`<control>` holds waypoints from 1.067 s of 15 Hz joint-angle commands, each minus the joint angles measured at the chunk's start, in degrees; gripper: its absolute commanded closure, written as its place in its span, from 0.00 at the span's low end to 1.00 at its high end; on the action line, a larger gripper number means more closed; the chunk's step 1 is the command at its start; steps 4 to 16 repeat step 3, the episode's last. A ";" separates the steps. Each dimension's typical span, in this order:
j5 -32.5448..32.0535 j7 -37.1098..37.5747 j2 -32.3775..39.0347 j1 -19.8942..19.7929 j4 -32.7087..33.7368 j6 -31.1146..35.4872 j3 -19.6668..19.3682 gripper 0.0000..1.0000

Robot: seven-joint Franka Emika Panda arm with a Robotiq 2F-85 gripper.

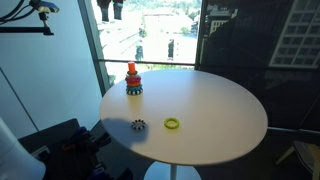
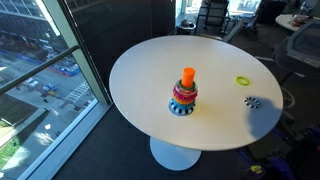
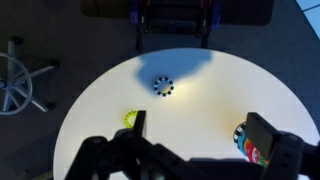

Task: Lift the green object from the table and put it on the orange holder

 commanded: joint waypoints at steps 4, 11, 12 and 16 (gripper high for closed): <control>0.13 -0.12 0.05 -0.43 -0.06 -0.09 0.33 0.00; 0.13 -0.12 0.05 -0.43 -0.06 -0.09 0.33 0.00; 0.13 -0.12 0.05 -0.43 -0.06 -0.09 0.33 0.00; 0.13 -0.12 0.05 -0.43 -0.06 -0.09 0.33 0.00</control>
